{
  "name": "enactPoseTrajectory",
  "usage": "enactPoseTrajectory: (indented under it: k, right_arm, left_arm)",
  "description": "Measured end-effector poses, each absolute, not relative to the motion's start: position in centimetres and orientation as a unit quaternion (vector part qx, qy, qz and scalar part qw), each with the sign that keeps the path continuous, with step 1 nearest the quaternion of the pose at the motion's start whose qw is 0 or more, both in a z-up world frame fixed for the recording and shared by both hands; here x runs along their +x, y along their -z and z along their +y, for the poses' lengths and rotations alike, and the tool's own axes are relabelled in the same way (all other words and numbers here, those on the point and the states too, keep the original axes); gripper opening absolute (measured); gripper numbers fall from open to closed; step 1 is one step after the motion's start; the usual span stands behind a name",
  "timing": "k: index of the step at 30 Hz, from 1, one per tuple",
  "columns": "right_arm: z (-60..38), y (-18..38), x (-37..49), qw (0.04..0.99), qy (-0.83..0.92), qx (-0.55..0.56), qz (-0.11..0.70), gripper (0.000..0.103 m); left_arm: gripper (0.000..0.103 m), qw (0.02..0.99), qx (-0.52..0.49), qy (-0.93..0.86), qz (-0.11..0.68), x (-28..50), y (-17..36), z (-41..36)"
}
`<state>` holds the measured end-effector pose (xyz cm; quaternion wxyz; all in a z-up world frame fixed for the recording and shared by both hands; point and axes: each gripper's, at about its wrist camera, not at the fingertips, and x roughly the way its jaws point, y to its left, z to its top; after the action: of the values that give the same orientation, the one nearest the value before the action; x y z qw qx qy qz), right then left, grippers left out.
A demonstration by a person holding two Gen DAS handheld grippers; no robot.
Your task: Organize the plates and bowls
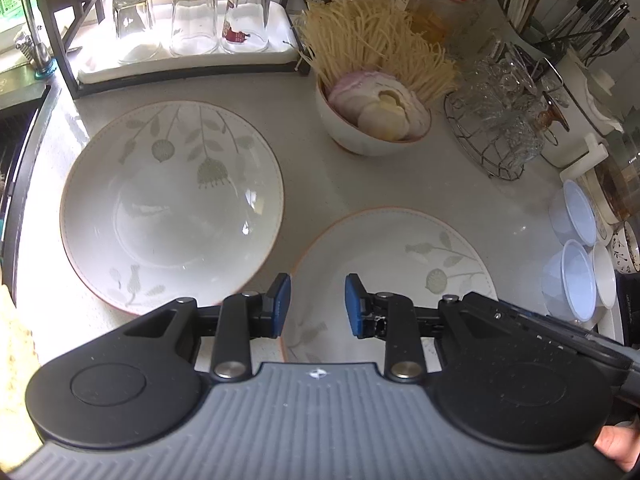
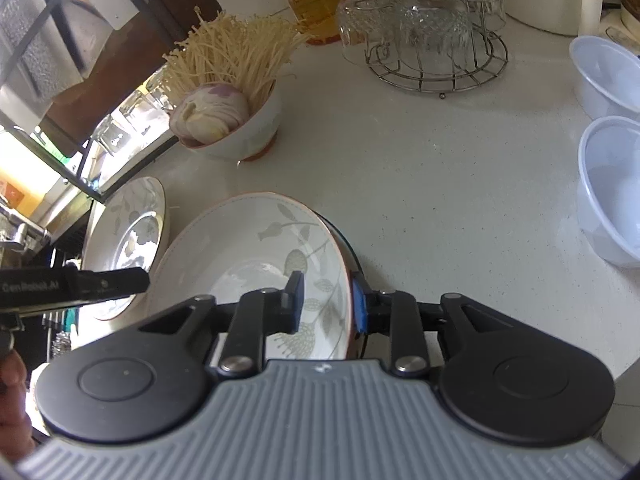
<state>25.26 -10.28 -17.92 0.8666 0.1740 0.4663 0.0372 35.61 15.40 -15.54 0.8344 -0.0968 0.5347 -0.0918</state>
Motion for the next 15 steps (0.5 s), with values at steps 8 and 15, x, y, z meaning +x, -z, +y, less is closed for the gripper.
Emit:
enactPoseTrajectory:
  k: [8,15]
  right_arm:
    - [-10.8,17.4,25.1,0.876,-0.047,0.151,0.456,0.030]
    - [-11.0,14.3,23.9,0.897,-0.065,0.134,0.415,0.030]
  left_arm:
    - [0.033,0.840,-0.104,0.089,0.525,33.9,15.0,14.7]
    - [0.033,0.860,-0.093,0.089,0.493,32.4,11.8,14.1]
